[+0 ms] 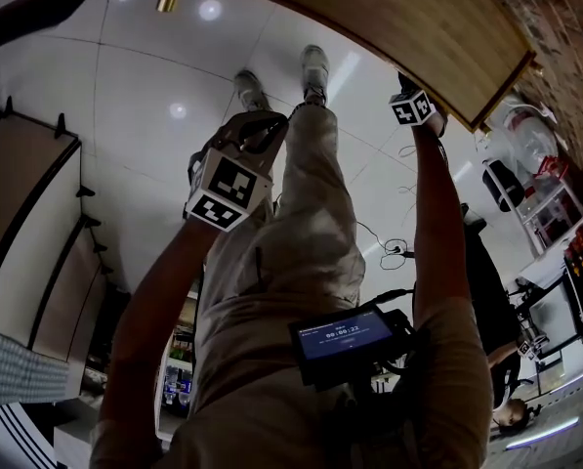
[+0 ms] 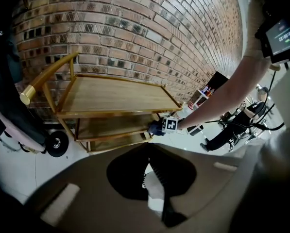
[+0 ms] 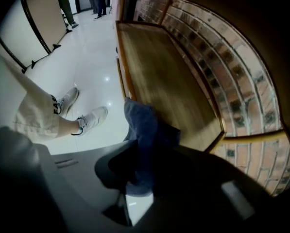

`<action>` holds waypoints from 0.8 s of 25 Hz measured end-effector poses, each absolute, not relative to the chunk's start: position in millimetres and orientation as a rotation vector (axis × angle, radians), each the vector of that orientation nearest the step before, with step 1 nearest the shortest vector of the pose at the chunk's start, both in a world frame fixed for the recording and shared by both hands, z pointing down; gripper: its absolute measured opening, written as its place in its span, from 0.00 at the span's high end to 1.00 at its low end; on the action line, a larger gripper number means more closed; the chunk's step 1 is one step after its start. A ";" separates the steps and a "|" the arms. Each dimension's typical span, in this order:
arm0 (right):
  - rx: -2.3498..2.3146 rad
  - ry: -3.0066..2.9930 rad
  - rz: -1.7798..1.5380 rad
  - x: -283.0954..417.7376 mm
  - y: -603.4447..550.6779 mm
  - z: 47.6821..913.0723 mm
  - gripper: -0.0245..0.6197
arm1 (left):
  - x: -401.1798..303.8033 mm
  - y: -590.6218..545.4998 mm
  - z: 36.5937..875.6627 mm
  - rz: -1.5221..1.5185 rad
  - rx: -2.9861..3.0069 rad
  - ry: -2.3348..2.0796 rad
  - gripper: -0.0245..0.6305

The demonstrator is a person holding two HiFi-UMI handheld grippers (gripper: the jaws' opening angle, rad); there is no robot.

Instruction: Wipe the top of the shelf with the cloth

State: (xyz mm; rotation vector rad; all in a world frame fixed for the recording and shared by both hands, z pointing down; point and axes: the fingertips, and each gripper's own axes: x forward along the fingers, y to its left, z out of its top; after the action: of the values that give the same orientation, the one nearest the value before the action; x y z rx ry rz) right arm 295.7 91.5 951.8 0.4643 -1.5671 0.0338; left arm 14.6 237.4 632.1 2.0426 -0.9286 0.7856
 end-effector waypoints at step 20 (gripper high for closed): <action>0.522 -1.422 0.398 258.4 195.6 934.6 0.84 | -40.8 274.6 627.8 0.775 2.096 -0.913 0.96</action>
State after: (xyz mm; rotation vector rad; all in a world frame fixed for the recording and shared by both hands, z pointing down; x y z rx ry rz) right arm 258.4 195.6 934.6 0.5220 -1.4219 0.3980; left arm -40.8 274.6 627.8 2.0962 -0.9134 0.7749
